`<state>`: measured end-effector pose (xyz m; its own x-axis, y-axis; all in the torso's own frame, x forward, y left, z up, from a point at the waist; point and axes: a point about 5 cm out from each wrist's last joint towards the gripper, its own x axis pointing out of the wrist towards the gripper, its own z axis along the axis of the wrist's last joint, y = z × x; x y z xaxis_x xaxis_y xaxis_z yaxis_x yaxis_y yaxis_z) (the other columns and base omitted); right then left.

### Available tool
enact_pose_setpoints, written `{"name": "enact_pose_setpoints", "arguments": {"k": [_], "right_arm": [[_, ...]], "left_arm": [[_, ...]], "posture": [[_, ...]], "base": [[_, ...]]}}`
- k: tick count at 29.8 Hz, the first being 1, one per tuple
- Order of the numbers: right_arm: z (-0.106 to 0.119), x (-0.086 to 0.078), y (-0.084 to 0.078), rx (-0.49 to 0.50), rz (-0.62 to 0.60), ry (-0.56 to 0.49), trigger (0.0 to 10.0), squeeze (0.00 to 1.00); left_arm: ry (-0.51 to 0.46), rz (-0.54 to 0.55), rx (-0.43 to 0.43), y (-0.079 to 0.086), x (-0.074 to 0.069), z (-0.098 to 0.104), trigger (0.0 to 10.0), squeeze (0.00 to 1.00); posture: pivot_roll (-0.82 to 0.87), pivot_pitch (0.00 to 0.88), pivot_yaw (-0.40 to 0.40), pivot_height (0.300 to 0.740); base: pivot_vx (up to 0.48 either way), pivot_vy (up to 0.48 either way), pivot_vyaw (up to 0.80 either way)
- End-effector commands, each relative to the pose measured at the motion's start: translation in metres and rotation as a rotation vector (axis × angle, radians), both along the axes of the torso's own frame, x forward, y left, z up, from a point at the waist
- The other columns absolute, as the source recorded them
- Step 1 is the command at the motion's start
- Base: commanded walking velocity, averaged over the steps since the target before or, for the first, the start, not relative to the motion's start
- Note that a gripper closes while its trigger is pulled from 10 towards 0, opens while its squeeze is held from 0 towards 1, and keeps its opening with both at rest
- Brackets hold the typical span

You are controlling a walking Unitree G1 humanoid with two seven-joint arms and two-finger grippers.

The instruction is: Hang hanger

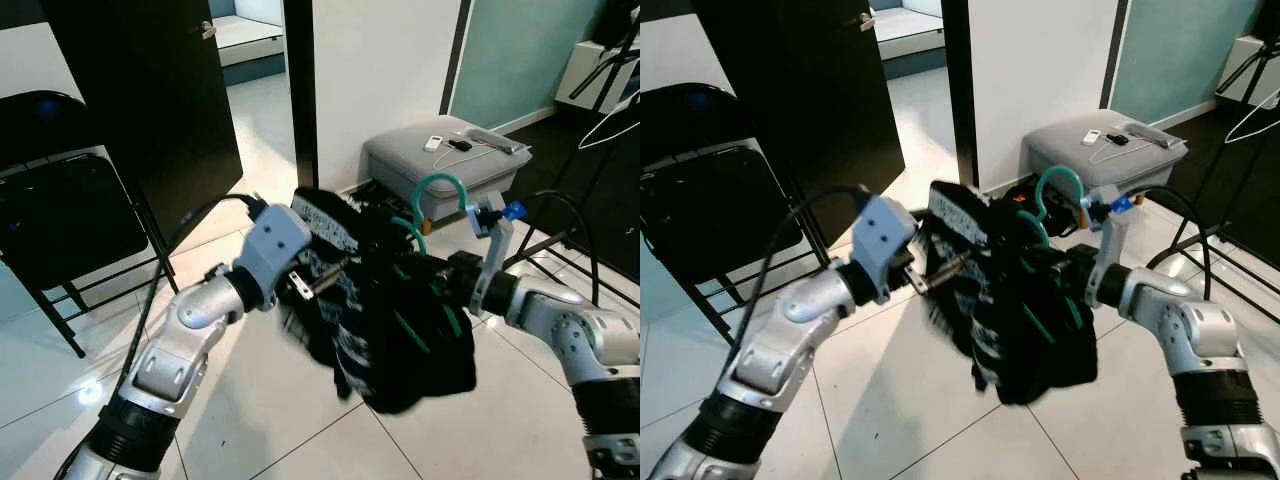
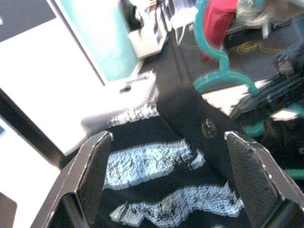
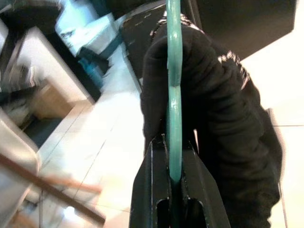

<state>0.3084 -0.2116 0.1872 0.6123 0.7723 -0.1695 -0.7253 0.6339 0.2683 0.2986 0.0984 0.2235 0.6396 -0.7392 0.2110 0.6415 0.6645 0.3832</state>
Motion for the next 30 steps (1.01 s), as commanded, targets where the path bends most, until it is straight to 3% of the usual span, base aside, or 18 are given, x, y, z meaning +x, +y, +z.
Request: {"name": "enact_pose_setpoints", "arguments": {"k": [1,7,8,9,10,11,12,25,30], "right_arm": [[0.015,-0.006,0.001,0.014,0.089,-0.083,10.0,0.0],[0.023,-0.014,0.003,0.049,0.164,-0.108,10.0,0.0],[0.026,-0.016,0.005,0.048,0.2,-0.12,10.0,0.0],[0.029,-0.018,0.006,0.037,0.233,-0.136,10.0,0.0],[0.029,-0.018,0.006,0.037,0.233,-0.136,10.0,0.0],[0.03,-0.018,0.006,0.026,0.233,-0.143,10.0,0.0],[0.032,-0.016,0.005,0.023,0.228,-0.156,10.0,0.0],[0.041,-0.019,0.013,0.042,0.277,-0.202,10.0,0.0],[0.042,-0.012,0.011,0.032,0.23,-0.221,10.0,0.0]], "left_arm": [[-0.052,0.042,-0.022,0.023,0.003,0.019,10.0,1.0],[-0.061,0.051,0.0,0.029,0.002,0.019,10.0,1.0],[-0.043,0.043,0.021,0.028,0.002,0.013,10.0,0.6],[-0.013,0.016,0.06,0.024,0.0,0.005,10.0,0.27],[-0.013,0.016,0.06,0.024,0.0,0.005,10.0,0.27],[-0.001,-0.005,0.078,0.022,-0.002,0.002,10.0,0.18],[0.01,-0.026,0.084,0.021,-0.004,0.002,10.0,0.0],[0.051,-0.067,0.099,0.011,-0.008,-0.004,10.0,0.0],[0.128,-0.092,0.104,0.004,-0.01,-0.011,10.0,0.0]], "posture": [[-0.07,0.0,0.024,0.74],[-0.07,0.0,0.03,0.74],[-0.07,0.0,0.036,0.74],[-0.07,0.0,0.036,0.74],[-0.07,0.0,0.036,0.74],[-0.07,0.0,0.036,0.74],[-0.08,0.0,0.035,0.74],[-0.07,0.0,0.029,0.74],[-0.07,0.0,0.03,0.74]], "base": [[0.0,0.0,0.0],[0.0,0.0,0.0],[0.0,0.0,0.0],[0.0,0.0,0.0],[0.0,0.0,0.0],[0.0,0.0,0.0],[0.0,0.0,0.0],[0.0,0.0,0.0],[0.0,0.0,0.0]]}}
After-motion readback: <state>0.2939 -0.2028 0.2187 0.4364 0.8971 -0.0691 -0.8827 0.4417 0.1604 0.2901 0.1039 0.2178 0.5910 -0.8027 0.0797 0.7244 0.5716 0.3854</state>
